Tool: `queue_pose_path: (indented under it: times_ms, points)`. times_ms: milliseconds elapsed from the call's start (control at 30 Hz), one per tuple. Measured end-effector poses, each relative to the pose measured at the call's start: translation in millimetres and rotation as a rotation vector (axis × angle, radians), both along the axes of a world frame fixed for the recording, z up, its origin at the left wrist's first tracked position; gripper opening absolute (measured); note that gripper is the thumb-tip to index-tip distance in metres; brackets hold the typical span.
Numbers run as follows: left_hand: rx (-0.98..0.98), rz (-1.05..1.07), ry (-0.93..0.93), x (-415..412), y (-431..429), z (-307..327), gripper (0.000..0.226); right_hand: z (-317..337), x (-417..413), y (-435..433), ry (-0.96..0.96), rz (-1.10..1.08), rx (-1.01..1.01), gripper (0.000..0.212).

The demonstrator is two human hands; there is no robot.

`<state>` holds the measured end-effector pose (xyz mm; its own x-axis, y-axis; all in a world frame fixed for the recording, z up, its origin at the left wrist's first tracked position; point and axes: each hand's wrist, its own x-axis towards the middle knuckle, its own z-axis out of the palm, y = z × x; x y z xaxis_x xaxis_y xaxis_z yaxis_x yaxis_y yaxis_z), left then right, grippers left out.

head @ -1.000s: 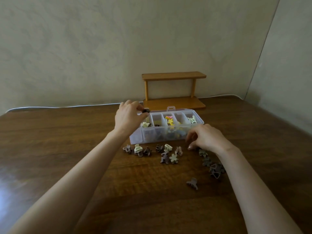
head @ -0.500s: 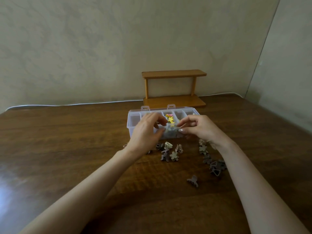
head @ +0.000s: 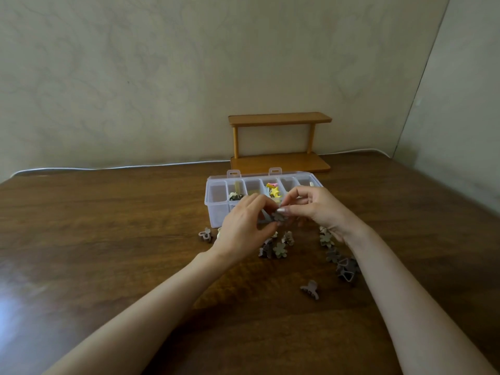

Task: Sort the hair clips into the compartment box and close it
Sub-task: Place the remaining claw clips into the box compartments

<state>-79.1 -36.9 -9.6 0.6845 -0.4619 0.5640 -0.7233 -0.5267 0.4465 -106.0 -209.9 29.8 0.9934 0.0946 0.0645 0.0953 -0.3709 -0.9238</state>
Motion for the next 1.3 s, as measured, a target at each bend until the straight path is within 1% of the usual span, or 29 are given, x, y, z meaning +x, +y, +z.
queue_pose_path:
  times_ms: [133,233,333,400,533,600,633,700,767,933,1033,1167,1233,1300]
  points:
    - [-0.077,0.1,-0.051,6.4,9.8,11.1,0.016,-2.7,1.9,-3.1,-0.037,-0.059,-0.041,0.005]
    - [-0.136,0.252,-0.083,21.8,25.6,13.9,0.018,-4.2,2.2,-4.8,-0.08,-0.135,-0.114,0.006]
    - [-0.132,0.39,-0.05,39.3,38.3,13.5,0.019,-5.0,2.0,-2.4,-0.098,-0.129,-0.184,0.005]
    - [-0.101,0.421,-0.027,51.1,41.9,16.0,0.02,-5.2,2.2,-0.8,-0.104,-0.115,-0.207,0.003]
    - [-0.046,0.411,0.034,70.9,40.7,24.0,0.025,-5.6,2.4,-1.4,-0.11,-0.107,-0.22,0.003]
    - [-0.057,0.411,0.065,74.8,39.8,25.0,0.029,-6.3,2.8,-2.0,-0.114,-0.101,-0.223,0.003]
    - [-0.082,0.408,0.067,74.8,39.9,24.4,0.027,-6.6,3.1,-2.3,-0.118,-0.099,-0.226,0.003]
    - [-0.136,0.398,0.048,71.3,40.2,21.8,0.02,-7.3,3.9,-2.4,-0.128,-0.098,-0.234,0.003]
    - [-0.146,0.39,0.02,66.9,40.6,19.0,0.015,-7.9,4.6,-1.9,-0.131,-0.097,-0.249,0.003]
    - [-0.111,0.356,-0.067,58.3,38.4,16.7,0.013,-9.2,5.9,-1.9,-0.139,-0.101,-0.288,0.004]
    - [-0.087,0.315,-0.153,46.7,29.9,21.1,0.012,-7.6,5.5,-5.1,-0.144,-0.136,-0.308,0.008]
    - [-0.065,0.236,-0.249,25.7,12.1,21.2,0.012,-4.5,3.5,-11.4,-0.173,-0.187,-0.309,0.007]
    - [-0.063,0.169,-0.248,15.4,2.8,15.5,0.014,-3.8,3.3,-13.7,-0.172,-0.2,-0.309,0.006]
    - [-0.05,0.101,-0.219,7.4,-5.3,6.5,0.016,-2.0,4.0,-16.4,-0.151,-0.206,-0.352,0.004]
